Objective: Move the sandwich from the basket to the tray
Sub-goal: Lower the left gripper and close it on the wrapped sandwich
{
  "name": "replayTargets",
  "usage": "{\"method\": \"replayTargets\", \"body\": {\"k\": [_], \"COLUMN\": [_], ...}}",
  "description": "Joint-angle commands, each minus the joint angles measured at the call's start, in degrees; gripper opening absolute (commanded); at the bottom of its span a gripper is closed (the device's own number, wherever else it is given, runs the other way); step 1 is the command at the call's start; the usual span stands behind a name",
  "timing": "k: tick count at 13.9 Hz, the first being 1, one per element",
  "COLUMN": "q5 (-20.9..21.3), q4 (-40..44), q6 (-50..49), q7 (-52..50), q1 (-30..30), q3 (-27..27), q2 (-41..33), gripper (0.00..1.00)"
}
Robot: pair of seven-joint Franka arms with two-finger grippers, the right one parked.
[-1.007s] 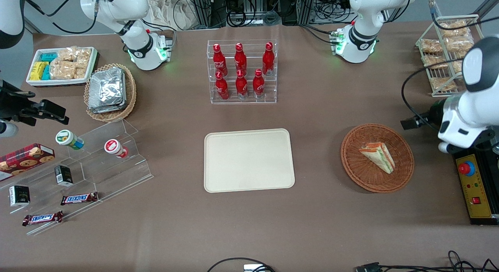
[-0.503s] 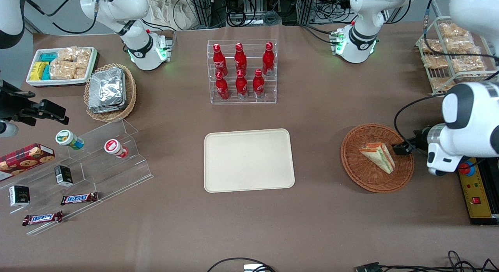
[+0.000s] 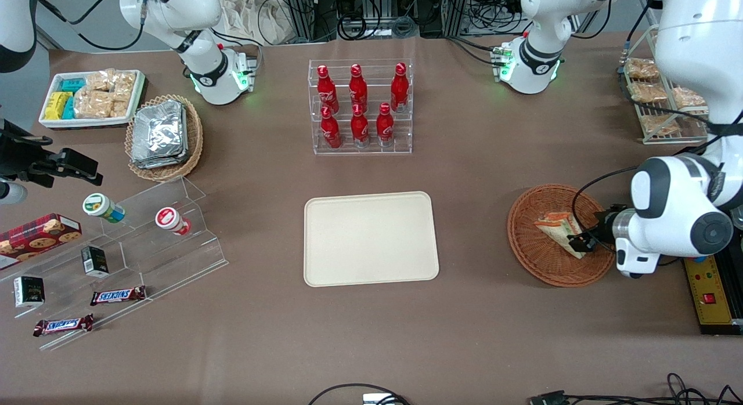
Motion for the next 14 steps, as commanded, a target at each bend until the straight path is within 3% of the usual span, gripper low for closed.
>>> {"method": "replayTargets", "body": {"k": [1,6,7,9,11,12,14], "q5": [-1.49,-1.4,-1.4,-1.31,-1.31,-1.14,-0.96], "q4": [-3.44,-5.56,-5.74,-5.74,-5.74,-5.57,-5.48], "q6": [6.1,9.2,9.2,9.37,9.55,9.38,8.59], "q7": [-1.12,-3.67,-3.58,-3.58,-3.58,-3.49,-2.53], "q1": [0.04,-0.75,-0.75,-1.02,-1.02,-1.02,-1.02], "q3": [-0.2,-0.2,-0.29,-0.21,-0.29,-0.29,-0.47], "q2": [0.93,2.16,2.16,2.77,2.86,2.69,1.64], "gripper": [1.0,0.98,0.87,0.4,0.07,0.0,0.0]}}
